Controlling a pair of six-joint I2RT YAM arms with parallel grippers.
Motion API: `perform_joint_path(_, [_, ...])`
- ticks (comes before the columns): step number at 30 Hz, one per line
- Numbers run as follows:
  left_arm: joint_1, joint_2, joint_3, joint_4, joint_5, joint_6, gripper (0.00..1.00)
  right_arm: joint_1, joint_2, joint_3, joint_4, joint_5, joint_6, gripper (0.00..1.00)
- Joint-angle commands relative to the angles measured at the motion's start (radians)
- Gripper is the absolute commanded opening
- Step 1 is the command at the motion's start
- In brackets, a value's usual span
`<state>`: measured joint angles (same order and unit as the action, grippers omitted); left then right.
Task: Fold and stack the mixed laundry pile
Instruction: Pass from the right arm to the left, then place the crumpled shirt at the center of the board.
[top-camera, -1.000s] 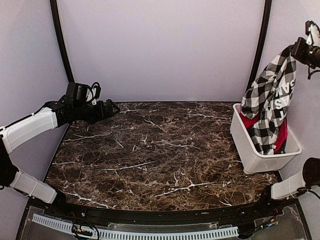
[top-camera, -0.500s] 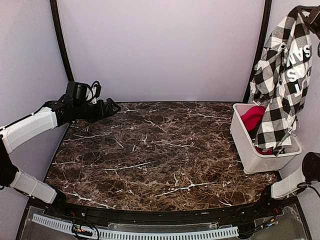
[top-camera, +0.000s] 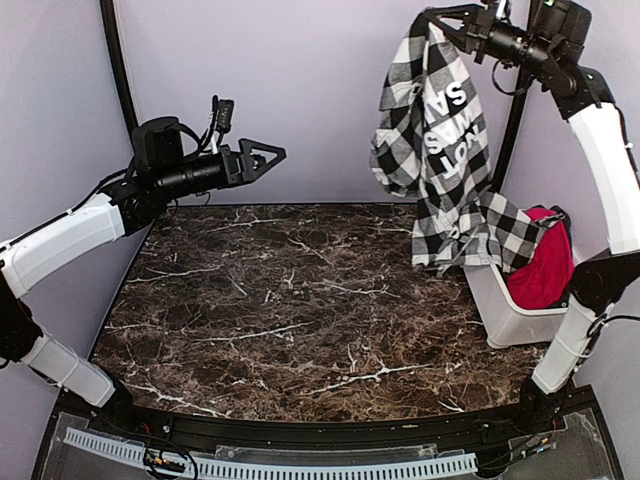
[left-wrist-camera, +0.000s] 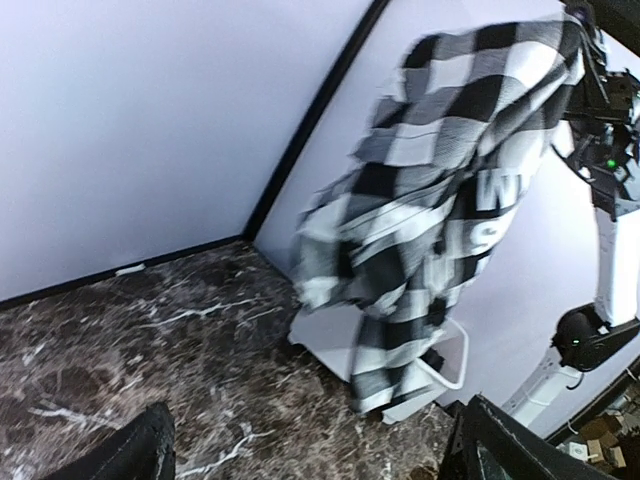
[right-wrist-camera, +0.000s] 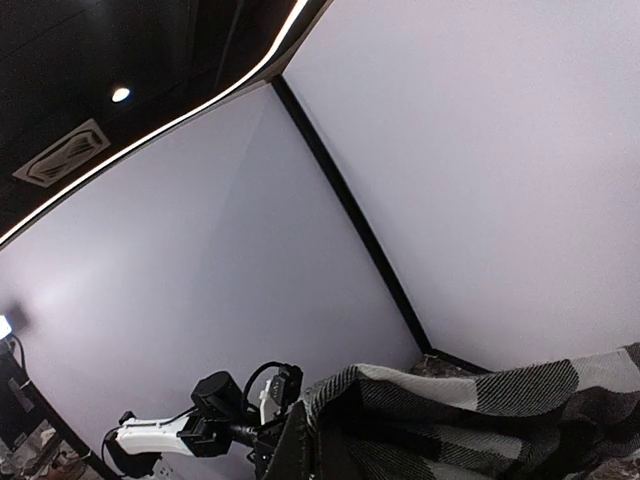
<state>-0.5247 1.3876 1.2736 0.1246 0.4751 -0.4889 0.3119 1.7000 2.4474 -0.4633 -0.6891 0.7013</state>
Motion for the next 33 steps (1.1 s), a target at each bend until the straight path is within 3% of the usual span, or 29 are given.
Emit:
perform_joint_path(1, [-0.106, 0.057, 0.089, 0.117, 0.032, 0.073, 0.99, 0.184, 0.072, 0.126, 0.113, -0.028, -0.061, 0.0])
perform_joint_path(6, [-0.167, 0.1, 0.117, 0.219, -0.051, 0.07, 0.99, 0.331, 0.207, 0.189, 0.128, -0.047, -0.071, 0.0])
perform_joint_path(11, [-0.184, 0.198, 0.204, 0.197, -0.111, 0.058, 0.99, 0.402, 0.247, 0.179, 0.184, -0.049, -0.074, 0.0])
perform_joint_path(13, [-0.184, 0.222, 0.232, 0.153, -0.16, 0.058, 0.78, 0.403, 0.246, 0.186, 0.164, -0.036, -0.092, 0.0])
perform_joint_path(14, [-0.184, 0.223, 0.234, 0.132, -0.172, 0.07, 0.59, 0.403, 0.233, 0.181, 0.143, -0.011, -0.114, 0.0])
perform_joint_path(15, [-0.183, 0.212, 0.225, 0.129, -0.196, 0.075, 0.5, 0.4, 0.216, 0.168, 0.124, 0.016, -0.141, 0.0])
perform_joint_path(16, [-0.183, 0.186, 0.217, 0.131, -0.21, 0.093, 0.32, 0.396, 0.192, 0.148, 0.109, 0.046, -0.168, 0.0])
perform_joint_path(18, [-0.183, 0.134, 0.193, 0.119, -0.265, 0.135, 0.12, 0.37, 0.13, 0.076, 0.091, 0.115, -0.211, 0.0])
perform_joint_path(20, [-0.173, 0.081, 0.193, 0.076, -0.335, 0.179, 0.01, 0.318, 0.055, -0.037, 0.109, 0.185, -0.227, 0.0])
perform_joint_path(23, [-0.119, 0.036, 0.26, 0.0, -0.373, 0.184, 0.0, 0.248, -0.048, -0.214, 0.184, 0.243, -0.216, 0.01])
perform_joint_path(25, [-0.058, 0.019, 0.318, -0.052, -0.361, 0.166, 0.0, 0.218, -0.078, -0.29, 0.216, 0.221, -0.2, 0.23])
perform_joint_path(27, [-0.02, -0.002, 0.378, -0.096, -0.382, 0.194, 0.0, 0.211, -0.09, -0.34, 0.225, 0.186, -0.199, 0.55])
perform_joint_path(29, [-0.011, -0.002, 0.47, -0.173, -0.436, 0.26, 0.0, 0.209, -0.105, -0.397, 0.241, 0.154, -0.203, 0.66])
perform_joint_path(33, [-0.008, 0.096, 0.721, -0.41, -0.447, 0.354, 0.0, 0.199, -0.156, -0.559, 0.272, 0.14, -0.206, 0.76])
